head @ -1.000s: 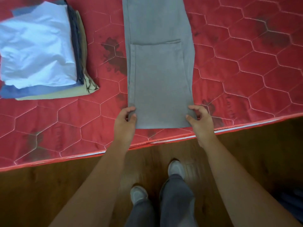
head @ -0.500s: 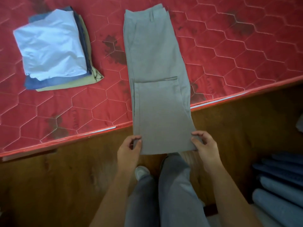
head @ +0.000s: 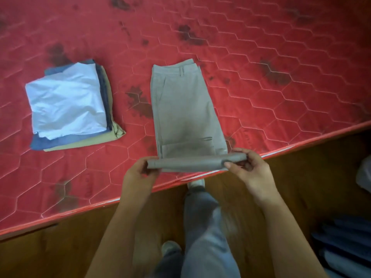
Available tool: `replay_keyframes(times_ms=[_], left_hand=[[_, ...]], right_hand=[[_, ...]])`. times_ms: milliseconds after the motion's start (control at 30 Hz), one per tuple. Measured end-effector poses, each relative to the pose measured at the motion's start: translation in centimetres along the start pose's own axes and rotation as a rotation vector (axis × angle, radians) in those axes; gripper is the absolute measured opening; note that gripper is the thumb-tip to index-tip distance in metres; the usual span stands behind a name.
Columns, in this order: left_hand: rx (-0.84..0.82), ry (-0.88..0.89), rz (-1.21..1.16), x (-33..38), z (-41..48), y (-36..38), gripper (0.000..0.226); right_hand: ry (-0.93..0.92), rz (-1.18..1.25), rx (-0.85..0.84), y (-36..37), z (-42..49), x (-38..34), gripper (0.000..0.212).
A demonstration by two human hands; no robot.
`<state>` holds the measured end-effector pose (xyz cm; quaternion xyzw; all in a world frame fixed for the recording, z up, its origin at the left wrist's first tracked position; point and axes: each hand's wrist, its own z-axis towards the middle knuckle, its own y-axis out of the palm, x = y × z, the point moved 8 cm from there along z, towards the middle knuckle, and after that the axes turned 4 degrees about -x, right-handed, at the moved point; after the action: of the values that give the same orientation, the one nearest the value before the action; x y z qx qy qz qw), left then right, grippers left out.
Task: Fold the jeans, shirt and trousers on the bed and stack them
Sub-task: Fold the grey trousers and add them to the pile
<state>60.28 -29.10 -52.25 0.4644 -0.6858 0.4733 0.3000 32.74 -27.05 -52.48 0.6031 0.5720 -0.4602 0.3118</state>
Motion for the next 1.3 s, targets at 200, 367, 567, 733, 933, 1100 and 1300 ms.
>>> replay_keyframes(times_ms=[200,367,567,733,933,1100,1300], left_hand=[[0.191,-0.031,0.104,1.5,7.7,-0.6,0.014],[0.238,-0.06,-0.129,2.4,13.5,-0.1,0.026],[0.368,-0.029,-0.269,3.4,20.5,-0.4,0.02],[0.454,-0.046,-0.225,2.6,26.4,-0.5,0.011],[0.387,-0.102,-0.179,0.7,33.9,0.9,0.014],[0.359,-0.089,-0.085,0.8,39.3,0.8,0.014],[0.35,-0.153,0.022,-0.8,42.9,0.3,0.014]], right_hand=[[-0.055,-0.238,0.01,0.2,9.4,-2.3,0.027],[-0.102,-0.3,0.042,1.1,16.8,-4.8,0.019],[-0.02,-0.104,-0.07,4.4,26.3,-5.5,0.023],[0.037,-0.016,-0.085,7.0,33.3,-4.9,0.028],[0.081,-0.098,-0.009,7.5,39.1,-2.8,0.017],[0.002,-0.292,0.077,8.6,43.6,-3.6,0.017],[-0.02,-0.374,0.033,11.1,47.1,-3.8,0.013]])
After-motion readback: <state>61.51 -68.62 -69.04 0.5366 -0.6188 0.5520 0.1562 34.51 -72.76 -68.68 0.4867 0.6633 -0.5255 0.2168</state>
